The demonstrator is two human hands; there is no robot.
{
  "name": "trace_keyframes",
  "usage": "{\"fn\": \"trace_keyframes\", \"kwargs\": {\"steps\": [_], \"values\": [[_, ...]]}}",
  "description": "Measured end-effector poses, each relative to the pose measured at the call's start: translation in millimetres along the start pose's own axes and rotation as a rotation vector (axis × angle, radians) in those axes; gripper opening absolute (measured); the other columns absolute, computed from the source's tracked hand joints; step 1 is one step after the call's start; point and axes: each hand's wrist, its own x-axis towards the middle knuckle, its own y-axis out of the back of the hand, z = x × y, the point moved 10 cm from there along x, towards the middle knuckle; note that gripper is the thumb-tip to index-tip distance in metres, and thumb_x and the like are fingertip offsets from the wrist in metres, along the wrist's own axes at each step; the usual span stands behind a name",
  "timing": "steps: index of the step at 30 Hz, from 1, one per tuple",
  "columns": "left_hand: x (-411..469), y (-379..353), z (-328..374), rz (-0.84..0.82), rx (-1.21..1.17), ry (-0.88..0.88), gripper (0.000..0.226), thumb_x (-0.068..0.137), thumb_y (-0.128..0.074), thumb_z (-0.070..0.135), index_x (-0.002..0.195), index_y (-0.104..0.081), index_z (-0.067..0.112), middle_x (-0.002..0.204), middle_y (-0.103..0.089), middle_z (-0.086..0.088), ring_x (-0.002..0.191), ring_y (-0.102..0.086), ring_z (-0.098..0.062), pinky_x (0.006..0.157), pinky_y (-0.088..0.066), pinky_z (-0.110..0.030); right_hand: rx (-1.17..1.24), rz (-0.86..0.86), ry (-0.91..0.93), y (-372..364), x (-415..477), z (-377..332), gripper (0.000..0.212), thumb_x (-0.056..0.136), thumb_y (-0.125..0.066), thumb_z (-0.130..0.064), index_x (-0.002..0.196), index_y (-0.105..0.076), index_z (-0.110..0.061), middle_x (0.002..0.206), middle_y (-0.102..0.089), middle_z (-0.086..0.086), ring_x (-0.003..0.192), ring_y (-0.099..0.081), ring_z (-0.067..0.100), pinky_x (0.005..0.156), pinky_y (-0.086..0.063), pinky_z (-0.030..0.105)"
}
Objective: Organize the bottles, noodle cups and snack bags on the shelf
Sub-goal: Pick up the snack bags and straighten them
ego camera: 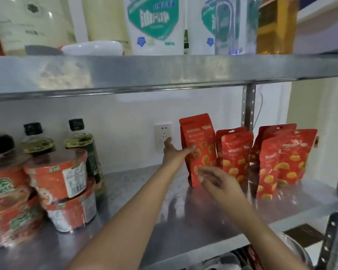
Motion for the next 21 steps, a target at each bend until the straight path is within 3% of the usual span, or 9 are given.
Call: {"fn": "trace_keyframes", "kwargs": {"steps": [2,4,7,9,11,13,16,19,21], "values": [[8,-13,-3,-0.028,-0.072,-0.009,0.101,0.08,-0.082,0.036,0.156,-0.017,0.017,0.157,-0.036,-0.011,0.14,-0.042,-0.028,0.108,-0.039,-0.038,0.019,-0.026,0.001,3,-4,8,0.029,0.095,-0.067,-0.023,0.123,-0.066,-0.03,0.111,-0.071,-0.017,0.105,-0.063,-0.005,0.096,-0.053,0.027],[11,-20,2,-0.042,-0.126,-0.063,0.085,0.083,-0.08,0.031,0.151,-0.031,0.014,0.146,-0.051,-0.009,0.128,-0.054,-0.024,0.096,-0.045,-0.029,0.033,-0.042,-0.006,5,-8,14,0.028,0.095,-0.066,-0.025,0.12,-0.064,-0.037,0.108,-0.071,-0.018,0.103,-0.063,-0.008,0.094,-0.053,0.025],[13,-24,14,-0.012,-0.158,-0.163,0.031,0.088,-0.074,0.035,0.112,-0.062,0.02,0.11,-0.068,0.005,0.105,-0.067,-0.017,0.077,-0.051,-0.021,0.067,-0.08,-0.014,1,-12,20,0.026,0.096,-0.065,-0.028,0.116,-0.062,-0.043,0.109,-0.07,-0.021,0.105,-0.063,-0.007,0.094,-0.053,0.024],[16,-19,17,0.052,-0.174,-0.213,0.016,0.089,-0.073,0.039,0.094,-0.065,0.027,0.102,-0.072,0.008,0.098,-0.07,-0.016,0.084,-0.058,-0.033,0.076,-0.091,-0.004,-3,-12,17,0.025,0.097,-0.063,-0.028,0.118,-0.062,-0.04,0.112,-0.068,-0.022,0.107,-0.063,-0.006,0.094,-0.052,0.022],[16,-11,18,0.135,-0.18,-0.248,0.015,0.09,-0.072,0.039,0.089,-0.063,0.026,0.1,-0.073,0.003,0.094,-0.071,-0.018,0.09,-0.058,-0.042,0.083,-0.089,0.01,-4,-11,11,0.024,0.097,-0.062,-0.028,0.116,-0.062,-0.041,0.111,-0.067,-0.025,0.104,-0.062,-0.009,0.091,-0.049,0.016],[11,1,20,0.243,-0.176,-0.273,0.019,0.092,-0.071,0.035,0.081,-0.06,0.023,0.089,-0.069,0.002,0.084,-0.068,-0.018,0.084,-0.058,-0.043,0.078,-0.099,0.022,-8,-8,7,0.023,0.097,-0.062,-0.028,0.116,-0.062,-0.042,0.107,-0.066,-0.028,0.102,-0.061,-0.012,0.088,-0.047,0.012],[-1,28,22,0.374,-0.208,-0.318,0.024,0.091,-0.072,0.026,0.072,-0.058,0.021,0.075,-0.065,0.002,0.073,-0.062,-0.018,0.079,-0.055,-0.047,0.066,-0.063,0.049,-14,-3,1,0.025,0.098,-0.061,-0.028,0.122,-0.063,-0.035,0.112,-0.064,-0.024,0.108,-0.061,-0.004,0.092,-0.049,0.018],[-18,57,26,0.416,-0.216,-0.358,0.023,0.089,-0.074,0.02,0.071,-0.06,0.019,0.075,-0.067,0.0,0.072,-0.063,-0.018,0.078,-0.056,-0.045,0.027,0.137,0.102,-7,2,-15,0.044,0.095,-0.065,-0.037,0.135,-0.055,-0.024,0.124,-0.052,-0.015,0.12,-0.051,0.008,0.1,-0.046,0.029],[-31,80,28,0.424,-0.196,-0.372,0.022,0.089,-0.075,0.019,0.072,-0.061,0.017,0.076,-0.069,-0.002,0.074,-0.066,-0.019,0.08,-0.059,-0.046,0.047,0.22,0.094,-10,12,-20,0.067,0.087,-0.071,-0.048,0.143,-0.044,-0.023,0.134,-0.045,-0.012,0.13,-0.04,0.008,0.107,-0.039,0.034]]}}
